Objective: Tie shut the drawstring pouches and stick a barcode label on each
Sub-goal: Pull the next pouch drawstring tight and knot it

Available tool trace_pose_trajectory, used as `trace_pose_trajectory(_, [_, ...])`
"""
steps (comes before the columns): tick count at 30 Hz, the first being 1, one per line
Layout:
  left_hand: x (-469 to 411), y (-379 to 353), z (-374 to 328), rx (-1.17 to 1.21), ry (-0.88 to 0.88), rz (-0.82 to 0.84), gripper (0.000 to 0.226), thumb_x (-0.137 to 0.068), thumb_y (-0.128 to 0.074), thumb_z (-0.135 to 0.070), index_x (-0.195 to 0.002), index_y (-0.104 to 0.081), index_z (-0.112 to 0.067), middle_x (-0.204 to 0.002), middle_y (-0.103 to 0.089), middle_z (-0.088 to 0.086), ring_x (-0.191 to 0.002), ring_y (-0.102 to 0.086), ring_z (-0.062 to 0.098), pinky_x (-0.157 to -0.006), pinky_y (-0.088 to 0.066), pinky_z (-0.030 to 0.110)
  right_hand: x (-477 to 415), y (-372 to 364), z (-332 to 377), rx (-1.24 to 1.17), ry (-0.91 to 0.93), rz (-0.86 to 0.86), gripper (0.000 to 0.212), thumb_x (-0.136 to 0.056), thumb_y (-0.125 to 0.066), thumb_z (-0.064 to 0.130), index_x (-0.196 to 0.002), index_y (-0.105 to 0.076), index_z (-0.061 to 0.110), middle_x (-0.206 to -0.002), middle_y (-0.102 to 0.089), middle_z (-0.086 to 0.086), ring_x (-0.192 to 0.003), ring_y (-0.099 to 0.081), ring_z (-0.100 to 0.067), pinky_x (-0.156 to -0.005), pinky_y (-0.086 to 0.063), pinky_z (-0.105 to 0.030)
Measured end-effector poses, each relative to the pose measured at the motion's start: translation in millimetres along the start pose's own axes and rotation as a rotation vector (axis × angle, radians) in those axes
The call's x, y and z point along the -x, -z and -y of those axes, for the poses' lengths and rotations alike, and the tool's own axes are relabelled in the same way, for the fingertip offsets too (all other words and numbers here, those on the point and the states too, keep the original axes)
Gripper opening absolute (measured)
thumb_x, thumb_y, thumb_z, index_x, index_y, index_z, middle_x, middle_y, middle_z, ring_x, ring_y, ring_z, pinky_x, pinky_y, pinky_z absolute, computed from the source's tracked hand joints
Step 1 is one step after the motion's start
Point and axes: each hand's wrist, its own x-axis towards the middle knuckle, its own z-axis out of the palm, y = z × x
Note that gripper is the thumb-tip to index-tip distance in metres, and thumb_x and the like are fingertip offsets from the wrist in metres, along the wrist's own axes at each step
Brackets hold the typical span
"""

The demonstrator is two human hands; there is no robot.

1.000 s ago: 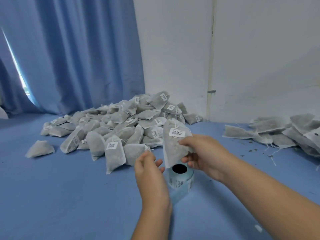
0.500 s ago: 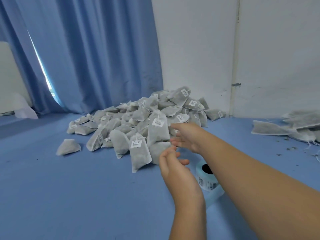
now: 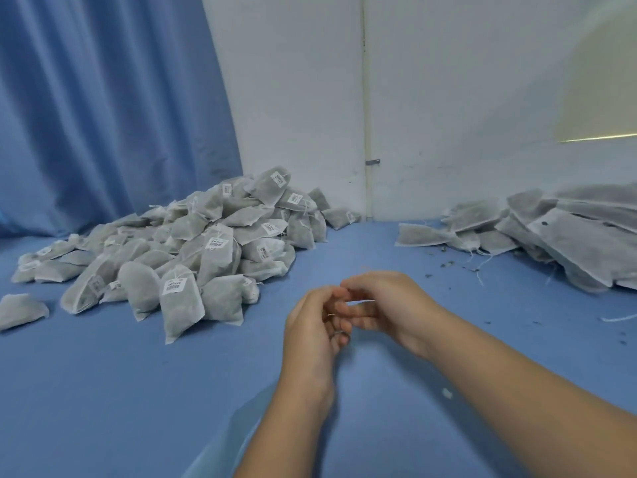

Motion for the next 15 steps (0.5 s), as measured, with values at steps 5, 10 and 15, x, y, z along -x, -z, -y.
trace_pose_trajectory(5, [17,-30,17,-0.113,0.009,0.096,0.020,-0.087,-0.052,-0.012,-0.073,-0.067,-0.013,-0.061,-0.057,0.001,-0.048,-0.047,0.015,-0.049,-0.035,0.027,53,62,-15,-0.007,-0.044,-0.099,0.010,-0.085,-0.063,0.018,-0.089,-0.067,0.010,-0.081,-0.074,-0.005,-0.065,-0.070,-0.021,-0.053,-0.050,-0.025])
trace_pose_trajectory(10, [28,-87,44,-0.255,0.029,0.198,0.020,-0.087,-0.051,-0.008,-0.071,-0.064,-0.010,-0.054,-0.056,-0.002,-0.043,-0.045,0.012,-0.048,-0.035,0.025,85,117,-17,-0.017,-0.089,-0.202,0.012,-0.084,-0.063,0.018,-0.092,-0.067,0.009,-0.082,-0.074,-0.006,-0.064,-0.069,-0.021,-0.053,-0.049,-0.025])
trace_pose_trajectory(15, [39,-136,83,-0.343,0.015,0.290,0.024,-0.087,-0.052,-0.005,-0.067,-0.064,-0.011,-0.049,-0.055,-0.008,-0.044,-0.048,0.007,-0.043,-0.037,0.015,96,164,-12,0.061,-0.125,-0.306,0.010,-0.087,-0.059,0.015,-0.093,-0.066,0.010,-0.083,-0.072,-0.008,-0.069,-0.069,-0.024,-0.053,-0.048,-0.024])
